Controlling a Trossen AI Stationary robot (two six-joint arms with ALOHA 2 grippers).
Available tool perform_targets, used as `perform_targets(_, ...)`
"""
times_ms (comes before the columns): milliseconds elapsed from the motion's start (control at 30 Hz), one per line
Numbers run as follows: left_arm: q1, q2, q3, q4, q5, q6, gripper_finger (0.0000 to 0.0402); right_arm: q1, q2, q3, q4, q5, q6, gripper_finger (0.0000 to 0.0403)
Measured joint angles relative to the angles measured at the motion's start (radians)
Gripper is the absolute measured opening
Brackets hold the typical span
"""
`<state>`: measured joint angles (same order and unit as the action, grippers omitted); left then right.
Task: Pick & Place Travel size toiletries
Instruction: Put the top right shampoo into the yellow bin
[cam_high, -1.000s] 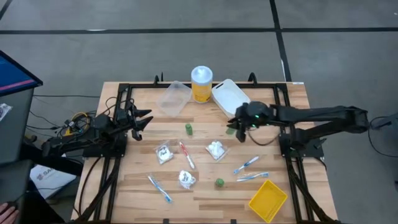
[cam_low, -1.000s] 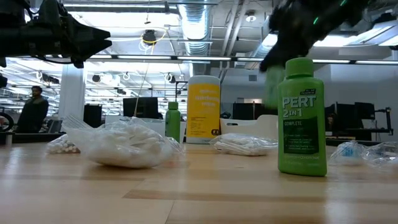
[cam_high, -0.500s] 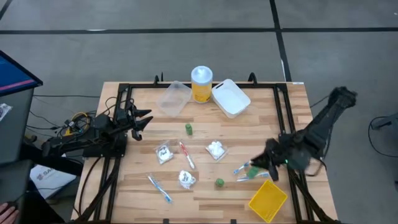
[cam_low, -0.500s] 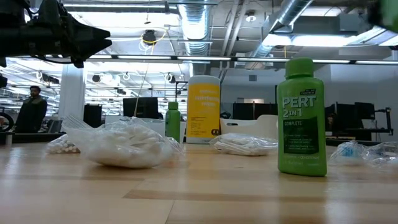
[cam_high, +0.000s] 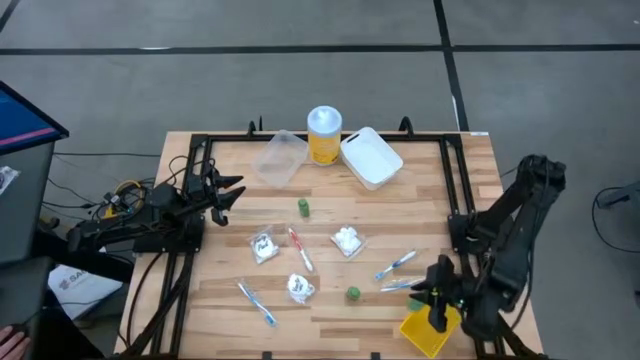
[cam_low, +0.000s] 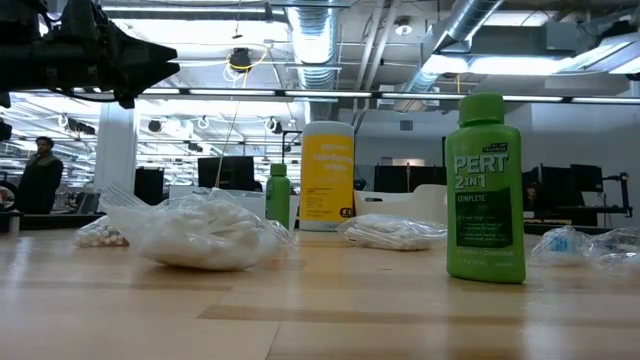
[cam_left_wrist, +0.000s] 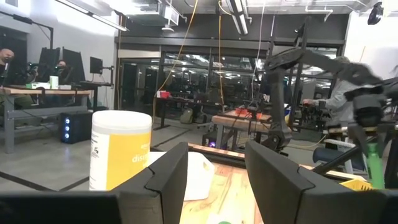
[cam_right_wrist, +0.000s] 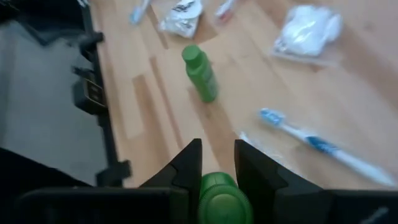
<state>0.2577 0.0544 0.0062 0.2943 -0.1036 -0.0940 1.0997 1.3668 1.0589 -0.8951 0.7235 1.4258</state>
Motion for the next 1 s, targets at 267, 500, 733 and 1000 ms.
perform_targets(267,0.0,0.0,0.0,0.002,0.0,0.0,0.0154,0.085,0.196,0.242,-0.329,-0.013,0.153,0.0072)
perform_targets(500,0.0,0.0,0.0,0.006,0.0,0.0,0.0154,0.157,0.347,0.245,-0.414,-0.024,0.427,0.0072)
perform_targets(733,0.0,0.0,0.0,0.01,0.0,0.0,0.0154,0.167,0.439,0.245,-0.432,-0.05,0.486,0.0072)
perform_targets(1000,0.0,0.0,0.0,0.015,0.0,0.0,0.0154,0.171,0.511,0.244,-0.432,-0.088,0.486,0.0072)
